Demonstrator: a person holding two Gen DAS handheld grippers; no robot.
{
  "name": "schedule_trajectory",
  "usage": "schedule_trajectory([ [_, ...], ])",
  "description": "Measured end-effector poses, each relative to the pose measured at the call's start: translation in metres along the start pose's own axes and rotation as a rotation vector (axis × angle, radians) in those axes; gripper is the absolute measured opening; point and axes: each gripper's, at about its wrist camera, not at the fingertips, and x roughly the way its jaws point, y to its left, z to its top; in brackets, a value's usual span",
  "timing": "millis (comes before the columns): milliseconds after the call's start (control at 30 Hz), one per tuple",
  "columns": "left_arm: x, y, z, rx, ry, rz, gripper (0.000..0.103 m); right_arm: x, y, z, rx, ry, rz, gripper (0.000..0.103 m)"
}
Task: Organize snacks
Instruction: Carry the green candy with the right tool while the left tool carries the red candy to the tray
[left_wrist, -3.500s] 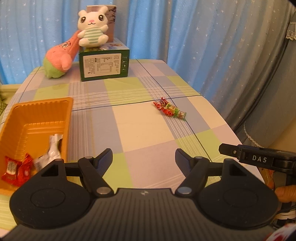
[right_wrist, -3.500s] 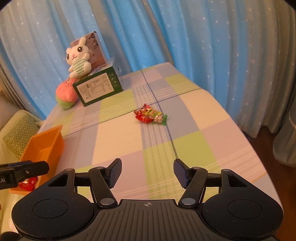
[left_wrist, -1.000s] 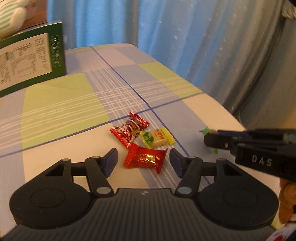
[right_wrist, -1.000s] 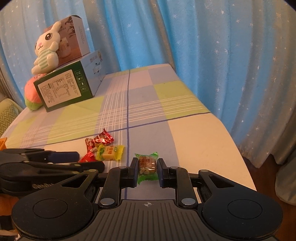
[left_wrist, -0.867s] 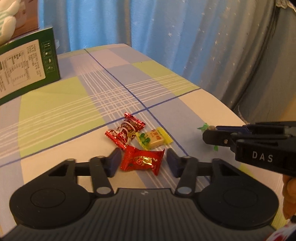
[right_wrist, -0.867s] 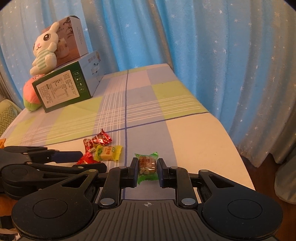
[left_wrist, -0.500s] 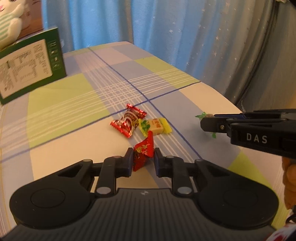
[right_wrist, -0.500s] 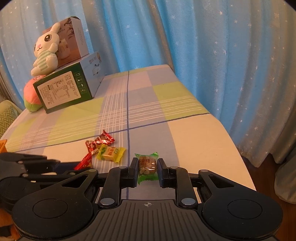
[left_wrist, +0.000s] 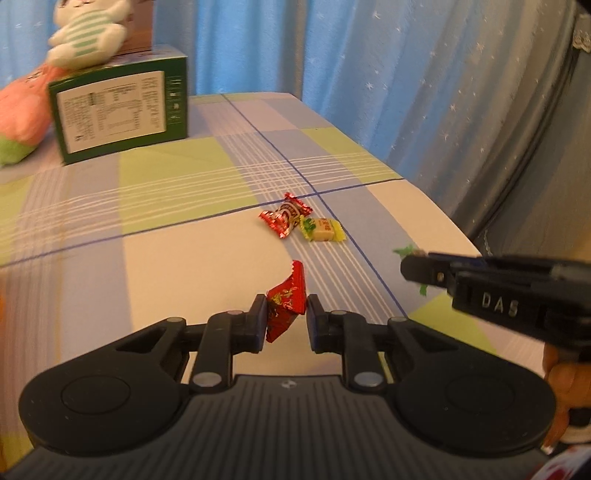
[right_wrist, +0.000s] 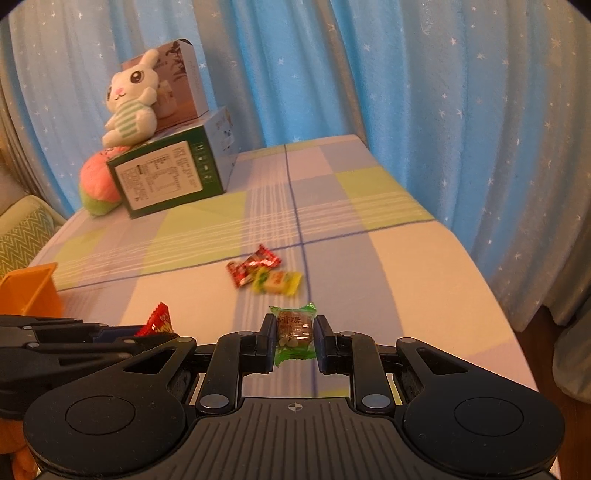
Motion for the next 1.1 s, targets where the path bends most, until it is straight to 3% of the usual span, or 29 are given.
schedule_trajectory([
  [633,-0.140,0.027,-0.049,-0.121,-0.043,0.054,0.020,-0.102,0.074,-0.061,0.041,0.036,0.027,0.021],
  [1100,-0.209,0.039,-0.075,-0.146,-0.093,0.081,0.020,-0.147,0.123,-0.070,-0.024,0.015,0.054,0.021],
])
